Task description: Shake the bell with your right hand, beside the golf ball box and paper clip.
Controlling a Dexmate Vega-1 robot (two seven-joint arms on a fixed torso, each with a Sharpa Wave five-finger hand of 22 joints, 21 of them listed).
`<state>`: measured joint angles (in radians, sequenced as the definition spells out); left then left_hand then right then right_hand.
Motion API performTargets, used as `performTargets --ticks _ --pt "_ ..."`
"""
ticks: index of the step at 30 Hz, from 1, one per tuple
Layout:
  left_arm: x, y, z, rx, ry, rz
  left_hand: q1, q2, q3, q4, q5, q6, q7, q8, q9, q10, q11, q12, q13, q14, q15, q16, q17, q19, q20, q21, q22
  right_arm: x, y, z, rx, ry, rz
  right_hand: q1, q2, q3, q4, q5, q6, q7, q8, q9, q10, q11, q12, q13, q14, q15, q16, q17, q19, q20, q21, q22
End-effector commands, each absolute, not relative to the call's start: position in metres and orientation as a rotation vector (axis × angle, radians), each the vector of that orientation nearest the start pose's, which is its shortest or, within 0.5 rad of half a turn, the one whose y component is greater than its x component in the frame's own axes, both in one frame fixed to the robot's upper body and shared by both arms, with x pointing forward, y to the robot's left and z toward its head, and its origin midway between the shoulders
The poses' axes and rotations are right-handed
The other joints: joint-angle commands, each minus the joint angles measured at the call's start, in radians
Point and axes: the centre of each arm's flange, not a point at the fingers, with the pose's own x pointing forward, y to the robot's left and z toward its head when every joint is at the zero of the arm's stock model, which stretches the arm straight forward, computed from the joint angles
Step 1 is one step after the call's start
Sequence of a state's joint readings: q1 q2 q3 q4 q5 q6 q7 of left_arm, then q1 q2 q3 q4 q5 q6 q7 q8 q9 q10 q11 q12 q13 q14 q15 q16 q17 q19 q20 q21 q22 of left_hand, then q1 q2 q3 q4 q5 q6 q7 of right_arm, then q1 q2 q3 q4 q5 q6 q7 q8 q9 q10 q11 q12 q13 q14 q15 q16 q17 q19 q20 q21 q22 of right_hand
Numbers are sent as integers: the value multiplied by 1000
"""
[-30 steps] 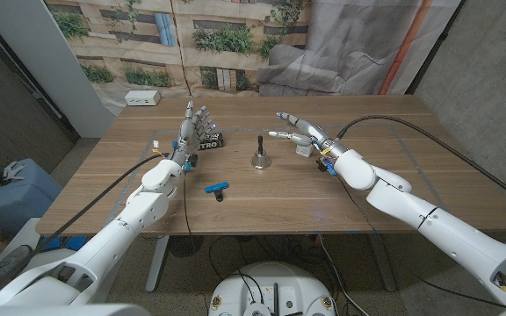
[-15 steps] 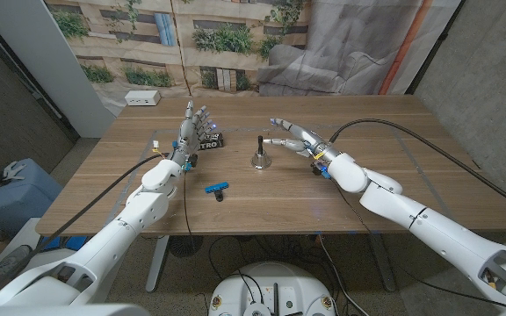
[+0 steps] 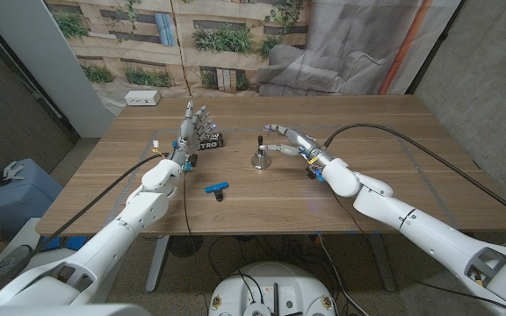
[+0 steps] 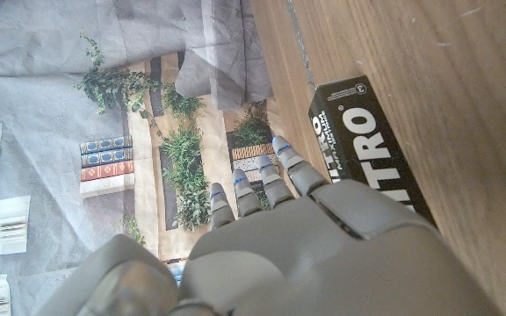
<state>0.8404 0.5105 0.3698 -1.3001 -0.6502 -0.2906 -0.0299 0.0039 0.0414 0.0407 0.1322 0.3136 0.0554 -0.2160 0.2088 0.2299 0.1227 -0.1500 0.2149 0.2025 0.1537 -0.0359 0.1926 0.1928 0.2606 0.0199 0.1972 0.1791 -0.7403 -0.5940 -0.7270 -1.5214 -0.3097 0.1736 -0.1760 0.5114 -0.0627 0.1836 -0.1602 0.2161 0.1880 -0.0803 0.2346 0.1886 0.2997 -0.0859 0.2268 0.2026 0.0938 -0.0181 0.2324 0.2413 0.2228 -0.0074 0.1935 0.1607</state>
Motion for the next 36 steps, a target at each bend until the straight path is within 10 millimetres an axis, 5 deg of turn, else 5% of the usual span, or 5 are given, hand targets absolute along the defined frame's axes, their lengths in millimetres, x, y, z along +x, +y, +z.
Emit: performTargets --ticks 1,25,36 --pt "653 290 -28 -42 -593 -206 -1 12 0 7 7 0 -6 6 4 3 -6 6 5 9 -98 6 5 7 1 7 6 622 -123 -47 -1017 -816 255 19 8 7 -1 12 35 -1 15 5 37 -6 8 3 24 -12 11 -3 27 -5 7 5" --pt "653 290 -28 -42 -593 -207 -1 12 0 7 7 -1 -6 6 4 3 -6 6 5 9 -97 6 5 8 1 7 6 633 -118 -59 -970 -824 220 101 15 31 -2 32 196 -26 74 9 208 -34 26 5 149 -73 56 -12 111 -30 3 4" --pt "653 290 -28 -42 -593 -207 -1 12 0 7 7 -1 -6 5 4 4 -5 6 5 10 -98 6 5 8 1 7 6 632 -113 -61 -935 -840 206 138 23 40 -1 36 274 -46 102 9 286 -75 30 3 207 -101 79 -13 144 -46 2 4"
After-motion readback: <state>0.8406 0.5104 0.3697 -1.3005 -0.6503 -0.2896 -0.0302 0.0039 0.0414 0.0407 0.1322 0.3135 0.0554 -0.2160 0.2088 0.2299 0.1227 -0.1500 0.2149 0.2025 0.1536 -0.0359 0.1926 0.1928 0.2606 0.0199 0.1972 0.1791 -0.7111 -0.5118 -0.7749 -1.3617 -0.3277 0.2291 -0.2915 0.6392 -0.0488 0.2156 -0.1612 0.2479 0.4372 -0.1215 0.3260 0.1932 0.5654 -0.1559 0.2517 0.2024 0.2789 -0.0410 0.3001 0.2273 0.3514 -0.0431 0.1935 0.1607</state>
